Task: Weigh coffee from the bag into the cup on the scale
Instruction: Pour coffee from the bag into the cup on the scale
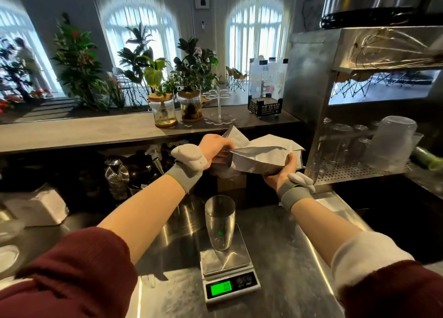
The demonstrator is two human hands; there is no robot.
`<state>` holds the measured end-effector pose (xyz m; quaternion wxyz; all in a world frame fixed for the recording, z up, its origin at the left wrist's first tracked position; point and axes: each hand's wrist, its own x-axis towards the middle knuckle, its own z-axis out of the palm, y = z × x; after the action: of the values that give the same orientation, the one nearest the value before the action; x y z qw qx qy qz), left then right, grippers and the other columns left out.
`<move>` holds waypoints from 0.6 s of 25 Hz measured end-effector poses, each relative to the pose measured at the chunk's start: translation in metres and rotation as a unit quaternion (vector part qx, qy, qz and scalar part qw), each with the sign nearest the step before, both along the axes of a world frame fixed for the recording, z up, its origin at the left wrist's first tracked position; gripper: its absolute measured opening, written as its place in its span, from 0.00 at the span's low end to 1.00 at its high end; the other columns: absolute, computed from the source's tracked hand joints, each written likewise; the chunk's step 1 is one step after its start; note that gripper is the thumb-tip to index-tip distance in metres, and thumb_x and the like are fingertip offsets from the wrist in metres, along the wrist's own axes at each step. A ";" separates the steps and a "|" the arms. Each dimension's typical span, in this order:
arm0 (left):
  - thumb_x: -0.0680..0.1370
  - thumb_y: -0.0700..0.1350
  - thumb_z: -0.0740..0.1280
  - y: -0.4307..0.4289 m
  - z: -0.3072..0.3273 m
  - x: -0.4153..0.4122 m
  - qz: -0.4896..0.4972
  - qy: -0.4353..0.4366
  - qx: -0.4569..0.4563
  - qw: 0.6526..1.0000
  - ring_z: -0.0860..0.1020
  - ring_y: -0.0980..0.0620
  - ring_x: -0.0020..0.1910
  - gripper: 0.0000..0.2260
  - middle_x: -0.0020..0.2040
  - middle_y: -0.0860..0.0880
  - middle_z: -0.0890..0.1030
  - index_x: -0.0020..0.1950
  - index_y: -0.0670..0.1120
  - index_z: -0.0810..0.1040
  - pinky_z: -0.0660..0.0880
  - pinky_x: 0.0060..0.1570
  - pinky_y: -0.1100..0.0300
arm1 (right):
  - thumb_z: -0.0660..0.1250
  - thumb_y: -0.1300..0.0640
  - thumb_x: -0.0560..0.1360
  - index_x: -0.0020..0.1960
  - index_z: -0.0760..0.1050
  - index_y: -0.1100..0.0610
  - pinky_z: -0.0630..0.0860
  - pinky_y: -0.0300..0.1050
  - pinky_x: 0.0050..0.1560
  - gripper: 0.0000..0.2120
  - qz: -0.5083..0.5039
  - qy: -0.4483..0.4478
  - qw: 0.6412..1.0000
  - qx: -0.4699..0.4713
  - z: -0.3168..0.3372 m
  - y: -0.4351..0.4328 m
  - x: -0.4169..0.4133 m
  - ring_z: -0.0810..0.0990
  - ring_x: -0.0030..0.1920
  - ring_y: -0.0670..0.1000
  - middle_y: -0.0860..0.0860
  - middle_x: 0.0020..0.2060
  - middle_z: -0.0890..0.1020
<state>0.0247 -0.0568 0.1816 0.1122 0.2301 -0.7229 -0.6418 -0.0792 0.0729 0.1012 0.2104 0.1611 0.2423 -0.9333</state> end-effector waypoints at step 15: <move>0.73 0.38 0.69 -0.013 -0.071 0.026 0.036 0.070 -0.243 0.967 0.79 0.45 0.47 0.09 0.47 0.38 0.82 0.52 0.37 0.79 0.77 0.53 0.50 | 0.65 0.28 0.64 0.70 0.68 0.51 0.73 0.61 0.62 0.41 0.038 -0.016 0.992 0.117 -0.024 0.005 0.009 0.75 0.63 0.61 0.56 0.65 0.75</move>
<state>0.0504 -0.0702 0.1108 0.2380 0.1759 -0.8390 -0.4566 -0.0700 0.0778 0.0772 0.2295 0.1904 0.3520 -0.8872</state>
